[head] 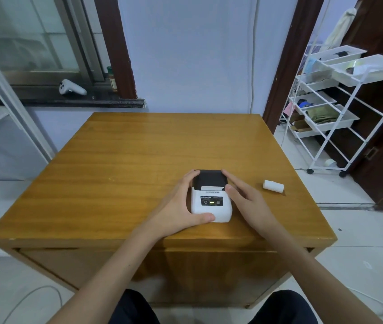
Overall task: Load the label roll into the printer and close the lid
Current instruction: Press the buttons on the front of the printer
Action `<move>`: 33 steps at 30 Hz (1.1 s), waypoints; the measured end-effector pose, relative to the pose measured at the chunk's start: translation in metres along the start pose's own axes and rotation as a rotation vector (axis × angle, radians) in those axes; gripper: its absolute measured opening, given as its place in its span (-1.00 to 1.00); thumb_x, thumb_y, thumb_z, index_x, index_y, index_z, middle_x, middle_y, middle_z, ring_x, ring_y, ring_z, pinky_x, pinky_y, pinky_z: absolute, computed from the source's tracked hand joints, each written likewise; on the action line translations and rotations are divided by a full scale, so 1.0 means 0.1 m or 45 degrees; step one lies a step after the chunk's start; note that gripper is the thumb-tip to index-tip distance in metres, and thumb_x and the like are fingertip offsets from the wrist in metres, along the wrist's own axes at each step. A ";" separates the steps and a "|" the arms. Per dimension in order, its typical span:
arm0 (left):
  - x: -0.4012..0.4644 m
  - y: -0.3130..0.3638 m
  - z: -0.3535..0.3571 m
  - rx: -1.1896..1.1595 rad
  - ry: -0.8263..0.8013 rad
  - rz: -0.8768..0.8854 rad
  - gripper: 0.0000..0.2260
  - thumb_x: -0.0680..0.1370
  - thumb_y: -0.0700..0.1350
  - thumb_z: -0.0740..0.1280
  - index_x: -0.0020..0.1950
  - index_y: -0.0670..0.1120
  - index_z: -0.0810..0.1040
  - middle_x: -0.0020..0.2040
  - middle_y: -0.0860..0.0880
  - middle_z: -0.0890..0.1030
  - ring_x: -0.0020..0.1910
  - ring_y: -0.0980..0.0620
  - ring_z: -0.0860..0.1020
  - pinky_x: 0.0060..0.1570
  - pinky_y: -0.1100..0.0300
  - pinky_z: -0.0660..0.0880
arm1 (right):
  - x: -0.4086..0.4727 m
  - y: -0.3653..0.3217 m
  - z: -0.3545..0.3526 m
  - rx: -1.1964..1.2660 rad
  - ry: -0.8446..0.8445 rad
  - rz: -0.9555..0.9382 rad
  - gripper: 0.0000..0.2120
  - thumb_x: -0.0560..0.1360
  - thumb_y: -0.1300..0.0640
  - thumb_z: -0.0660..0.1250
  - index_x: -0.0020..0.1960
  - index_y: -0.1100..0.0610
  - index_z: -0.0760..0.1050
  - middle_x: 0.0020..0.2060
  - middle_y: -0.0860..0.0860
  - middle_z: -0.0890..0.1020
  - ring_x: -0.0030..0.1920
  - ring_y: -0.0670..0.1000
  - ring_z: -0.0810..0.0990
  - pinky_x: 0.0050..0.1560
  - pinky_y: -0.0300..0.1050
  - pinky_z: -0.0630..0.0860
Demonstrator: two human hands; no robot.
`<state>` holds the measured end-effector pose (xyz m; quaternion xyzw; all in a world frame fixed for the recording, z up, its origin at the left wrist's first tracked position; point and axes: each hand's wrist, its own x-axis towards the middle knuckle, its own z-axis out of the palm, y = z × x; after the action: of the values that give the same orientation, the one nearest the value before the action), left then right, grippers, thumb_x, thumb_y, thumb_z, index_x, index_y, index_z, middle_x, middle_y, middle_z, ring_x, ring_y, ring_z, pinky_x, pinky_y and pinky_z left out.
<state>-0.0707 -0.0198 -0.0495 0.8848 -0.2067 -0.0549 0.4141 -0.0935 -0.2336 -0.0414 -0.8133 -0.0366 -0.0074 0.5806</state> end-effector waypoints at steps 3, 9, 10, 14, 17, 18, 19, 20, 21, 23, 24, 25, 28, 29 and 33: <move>0.00 -0.01 0.00 -0.004 0.006 -0.002 -0.01 0.26 0.32 0.52 0.51 0.31 -0.02 0.56 0.20 0.15 0.45 0.18 0.24 0.40 0.00 0.31 | 0.00 -0.02 0.01 -0.006 0.020 0.008 -0.61 0.63 0.02 0.21 0.44 -0.18 0.38 0.26 -0.28 0.52 0.22 -0.44 0.44 0.14 -0.50 0.40; 0.01 -0.01 0.01 -0.014 0.009 -0.009 -0.02 0.25 0.33 0.52 0.50 0.33 -0.02 0.56 0.20 0.15 0.46 0.17 0.25 0.40 -0.04 0.31 | -0.01 -0.04 0.01 -0.031 0.018 0.022 -0.60 0.63 0.02 0.20 0.45 -0.20 0.37 0.18 -0.34 0.54 0.14 -0.50 0.45 0.09 -0.48 0.43; 0.01 -0.01 0.01 -0.016 0.011 -0.007 -0.02 0.25 0.33 0.52 0.50 0.33 -0.02 0.56 0.20 0.16 0.46 0.16 0.25 0.40 -0.05 0.31 | -0.01 -0.04 0.01 -0.032 0.015 0.018 -0.60 0.63 0.01 0.20 0.45 -0.20 0.36 0.24 -0.29 0.53 0.18 -0.46 0.45 0.12 -0.45 0.42; 0.00 0.00 0.01 -0.008 0.011 -0.003 -0.02 0.26 0.33 0.52 0.51 0.31 -0.01 0.56 0.19 0.15 0.46 0.15 0.25 0.40 -0.04 0.31 | -0.01 -0.04 0.01 -0.037 0.007 -0.001 -0.59 0.63 0.00 0.20 0.46 -0.20 0.35 0.41 -0.17 0.46 0.37 -0.22 0.42 0.38 -0.19 0.37; 0.00 0.00 0.01 -0.003 0.010 -0.008 -0.01 0.26 0.33 0.52 0.51 0.31 -0.02 0.57 0.19 0.14 0.46 0.14 0.24 0.40 -0.04 0.31 | -0.01 -0.05 0.01 -0.043 -0.002 -0.011 -0.59 0.63 -0.01 0.20 0.46 -0.21 0.34 0.42 -0.16 0.46 0.38 -0.22 0.41 0.43 -0.10 0.36; 0.00 0.00 0.01 -0.003 0.011 -0.011 -0.01 0.26 0.33 0.52 0.51 0.31 -0.02 0.56 0.18 0.14 0.46 0.14 0.24 0.40 -0.04 0.31 | -0.01 -0.05 0.01 -0.043 -0.002 -0.013 -0.59 0.63 -0.01 0.20 0.47 -0.21 0.34 0.43 -0.16 0.45 0.38 -0.21 0.41 0.43 -0.10 0.35; 0.00 0.00 0.01 -0.002 0.011 -0.013 -0.01 0.26 0.33 0.52 0.51 0.31 -0.02 0.56 0.18 0.15 0.46 0.14 0.24 0.40 -0.04 0.31 | -0.01 -0.05 0.01 -0.043 -0.003 -0.013 -0.58 0.63 -0.01 0.20 0.47 -0.21 0.34 0.43 -0.15 0.45 0.39 -0.21 0.40 0.43 -0.10 0.35; 0.00 0.00 0.01 -0.003 0.010 -0.012 -0.01 0.26 0.33 0.52 0.51 0.31 -0.02 0.56 0.18 0.15 0.46 0.14 0.24 0.40 -0.04 0.31 | -0.01 -0.05 0.01 -0.043 -0.003 -0.013 -0.58 0.63 -0.01 0.20 0.47 -0.20 0.33 0.44 -0.15 0.44 0.40 -0.21 0.39 0.43 -0.11 0.35; 0.00 0.00 0.01 -0.005 0.009 -0.010 -0.01 0.26 0.32 0.52 0.51 0.31 -0.02 0.56 0.18 0.15 0.46 0.14 0.24 0.40 -0.04 0.31 | -0.01 -0.05 0.01 -0.040 -0.003 -0.013 -0.58 0.63 -0.01 0.20 0.47 -0.20 0.33 0.44 -0.15 0.43 0.40 -0.20 0.39 0.43 -0.11 0.35; 0.01 0.00 0.00 -0.015 0.010 -0.010 -0.02 0.27 0.31 0.53 0.51 0.32 -0.01 0.55 0.16 0.18 0.46 0.15 0.25 0.40 -0.03 0.31 | -0.02 -0.04 0.00 -0.023 -0.004 -0.009 -0.58 0.63 0.00 0.20 0.47 -0.18 0.34 0.44 -0.16 0.44 0.41 -0.21 0.39 0.43 -0.13 0.35; 0.01 0.00 0.00 -0.018 0.012 -0.012 -0.03 0.27 0.31 0.53 0.50 0.33 -0.01 0.55 0.15 0.20 0.45 0.15 0.26 0.40 -0.03 0.32 | -0.01 -0.04 0.00 -0.012 -0.003 -0.005 -0.59 0.63 0.01 0.20 0.47 -0.17 0.35 0.43 -0.17 0.44 0.41 -0.22 0.39 0.43 -0.15 0.35; 0.01 0.00 0.00 -0.018 0.014 -0.016 -0.03 0.26 0.31 0.53 0.50 0.33 -0.01 0.55 0.15 0.21 0.45 0.15 0.26 0.40 -0.03 0.32 | -0.01 -0.04 0.00 -0.007 -0.003 -0.002 -0.59 0.63 0.01 0.20 0.47 -0.16 0.35 0.43 -0.18 0.45 0.40 -0.23 0.38 0.41 -0.19 0.35; 0.00 0.00 0.00 -0.015 0.014 -0.022 -0.02 0.26 0.32 0.52 0.49 0.34 -0.02 0.55 0.15 0.21 0.45 0.14 0.27 0.39 -0.02 0.33 | -0.01 -0.03 0.00 -0.005 -0.008 0.000 -0.59 0.63 0.02 0.20 0.47 -0.15 0.35 0.42 -0.20 0.44 0.38 -0.27 0.38 0.30 -0.37 0.35; 0.00 0.00 0.00 -0.014 0.013 -0.022 -0.03 0.26 0.32 0.53 0.49 0.34 -0.02 0.55 0.15 0.21 0.45 0.14 0.27 0.39 -0.02 0.33 | -0.01 -0.03 0.00 -0.004 -0.012 0.000 -0.59 0.63 0.02 0.20 0.48 -0.15 0.35 0.42 -0.19 0.44 0.38 -0.27 0.39 0.28 -0.39 0.35; 0.00 0.01 0.00 -0.008 0.015 -0.021 -0.03 0.27 0.30 0.53 0.50 0.34 -0.02 0.55 0.15 0.21 0.45 0.15 0.26 0.38 0.01 0.33 | 0.00 -0.03 0.00 -0.006 -0.016 0.003 -0.58 0.63 0.02 0.20 0.48 -0.15 0.33 0.41 -0.18 0.46 0.38 -0.25 0.40 0.25 -0.39 0.37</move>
<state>-0.0708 -0.0206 -0.0485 0.8855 -0.1968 -0.0538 0.4174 -0.0937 -0.2328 -0.0389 -0.8147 -0.0392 -0.0015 0.5785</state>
